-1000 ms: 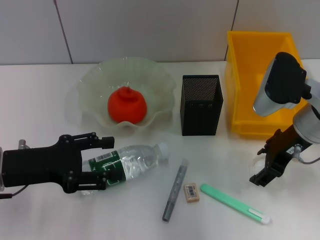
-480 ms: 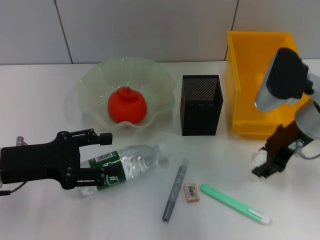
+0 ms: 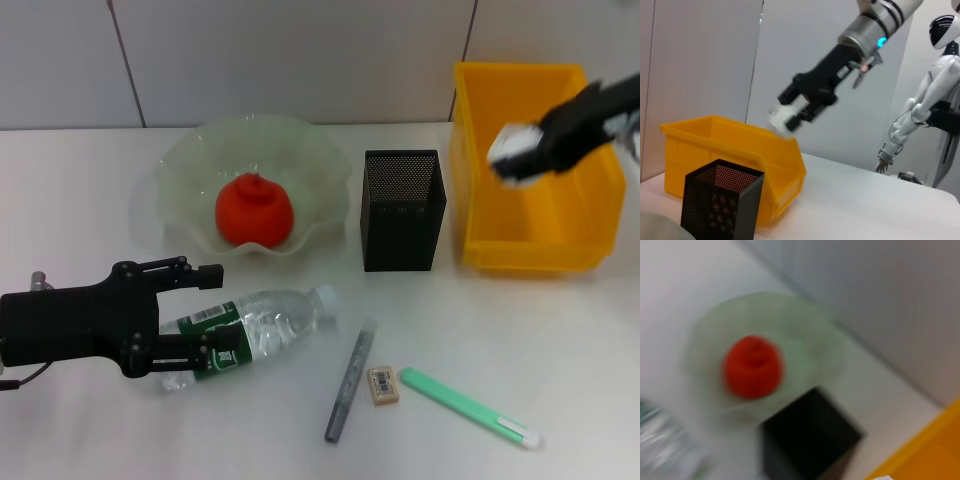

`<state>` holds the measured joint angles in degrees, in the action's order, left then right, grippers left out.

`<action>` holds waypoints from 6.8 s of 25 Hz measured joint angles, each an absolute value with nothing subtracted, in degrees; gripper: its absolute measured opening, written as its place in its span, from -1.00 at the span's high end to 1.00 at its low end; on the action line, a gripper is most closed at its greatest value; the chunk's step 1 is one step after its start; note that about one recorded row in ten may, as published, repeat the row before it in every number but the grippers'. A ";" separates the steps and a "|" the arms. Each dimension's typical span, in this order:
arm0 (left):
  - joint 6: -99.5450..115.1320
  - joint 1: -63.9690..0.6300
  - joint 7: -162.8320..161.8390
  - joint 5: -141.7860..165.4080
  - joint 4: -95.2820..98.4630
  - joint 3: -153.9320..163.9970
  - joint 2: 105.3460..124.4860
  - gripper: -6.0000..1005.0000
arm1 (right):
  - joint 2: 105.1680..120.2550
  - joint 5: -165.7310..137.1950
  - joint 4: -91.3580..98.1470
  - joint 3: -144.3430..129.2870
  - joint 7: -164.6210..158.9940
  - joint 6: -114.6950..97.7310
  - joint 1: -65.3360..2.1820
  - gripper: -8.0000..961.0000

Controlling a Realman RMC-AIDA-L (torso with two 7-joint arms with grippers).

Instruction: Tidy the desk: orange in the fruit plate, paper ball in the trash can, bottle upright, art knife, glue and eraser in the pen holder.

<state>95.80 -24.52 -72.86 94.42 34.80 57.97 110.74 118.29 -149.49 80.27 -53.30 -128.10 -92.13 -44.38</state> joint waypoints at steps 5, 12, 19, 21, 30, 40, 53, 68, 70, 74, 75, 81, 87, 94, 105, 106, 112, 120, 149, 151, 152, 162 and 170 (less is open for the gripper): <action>95.30 -24.42 -72.84 94.43 34.80 58.01 110.79 -0.57 | 117.61 -153.03 72.64 -53.40 -131.39 -79.92 -45.66 -0.20; 95.25 -24.43 -72.79 94.47 34.80 58.01 110.87 -0.57 | 117.96 -156.18 67.37 -53.69 -132.81 -73.33 -46.78 -0.25; 95.25 -24.43 -72.77 94.48 34.80 58.01 110.81 -0.57 | 118.25 -156.09 68.56 -53.53 -132.75 -72.51 -46.31 -0.60; 95.13 -24.44 -72.77 94.49 34.80 58.01 110.80 -0.57 | 118.39 -154.41 70.00 -53.25 -132.15 -71.85 -45.70 -0.69; 94.92 -24.56 -72.15 94.49 34.78 57.32 110.83 -0.57 | 115.55 -102.51 73.07 -52.56 -106.25 -79.89 -30.21 -0.74; 94.85 -25.40 -72.58 94.48 34.58 56.69 111.21 -0.57 | 110.16 -97.49 46.14 -46.65 -89.62 -99.08 -29.28 -0.74; 92.86 -26.26 -74.25 95.16 34.40 56.69 111.13 -0.57 | 114.55 -116.63 44.08 -45.63 -77.82 -97.65 -26.52 -0.74; 93.07 -38.10 -93.53 102.45 48.35 55.42 111.98 -0.56 | 115.40 -116.79 44.96 -43.94 -76.53 -95.99 -24.92 -0.73; 93.15 -42.36 -99.43 110.97 52.21 55.26 112.61 -0.56 | 115.40 -116.81 45.16 -43.92 -76.67 -95.42 -24.89 -0.73; 94.17 -47.09 -105.72 121.83 56.02 55.66 114.48 -0.56 | 115.39 -116.83 45.33 -43.92 -76.92 -94.95 -24.89 -0.73; 94.55 -48.28 -107.15 124.37 56.56 55.78 115.08 -0.56 | 115.33 -116.85 45.38 -43.93 -77.05 -94.84 -24.91 -0.73; 93.16 -55.97 -114.36 141.10 55.51 58.21 118.74 -0.56 | 115.26 -116.87 45.71 -43.95 -77.18 -94.55 -24.96 -0.73; 86.13 -57.45 -120.73 141.80 52.43 68.75 118.89 -0.56 | 115.08 -116.97 45.79 -43.95 -77.21 -93.82 -24.95 -0.73; 81.71 -58.67 -123.45 141.83 47.95 74.28 119.06 -0.56 | 114.97 -116.99 45.79 -43.94 -77.24 -93.77 -24.96 -0.73; 73.61 -58.73 -124.02 140.74 42.33 79.27 119.18 -0.56 | 114.98 -116.99 45.79 -43.94 -77.25 -93.40 -24.96 -0.73; 72.82 -58.64 -124.13 140.55 42.04 80.04 119.18 -0.56 | 115.01 -116.99 45.79 -43.94 -77.26 -93.32 -24.96 -0.73; 69.33 -58.37 -124.26 139.48 39.67 83.37 119.18 -0.56 | 115.04 -116.99 45.40 -43.94 -77.26 -93.04 -25.06 -0.73; 66.01 -57.95 -124.28 139.45 38.26 86.42 119.17 -0.56 | 115.27 -117.38 45.26 -44.21 -77.26 -92.37 -25.49 -0.73; 65.66 -57.54 -124.23 137.70 39.13 90.06 119.18 -0.56 | 115.62 -117.52 44.99 -43.94 -77.26 -92.19 -25.40 -0.73; 65.66 -57.45 -124.24 137.70 39.26 90.12 119.18 -0.56 | 115.68 -117.52 44.99 -43.94 -77.26 -92.20 -25.40 -0.73; 65.66 -57.38 -124.24 137.70 39.34 90.17 119.18 -0.56 | 115.68 -117.52 45.00 -43.94 -77.26 -92.20 -25.40 -0.73; 64.39 -57.17 -124.25 137.97 39.38 92.16 119.18 -0.56 | 115.76 -117.52 45.00 -43.94 -77.64 -92.20 -25.54 -0.73; 63.35 -56.95 -124.28 137.78 40.21 92.76 119.18 -0.04 | 115.75 -117.51 45.02 -43.94 -77.74 -92.20 -25.66 -0.73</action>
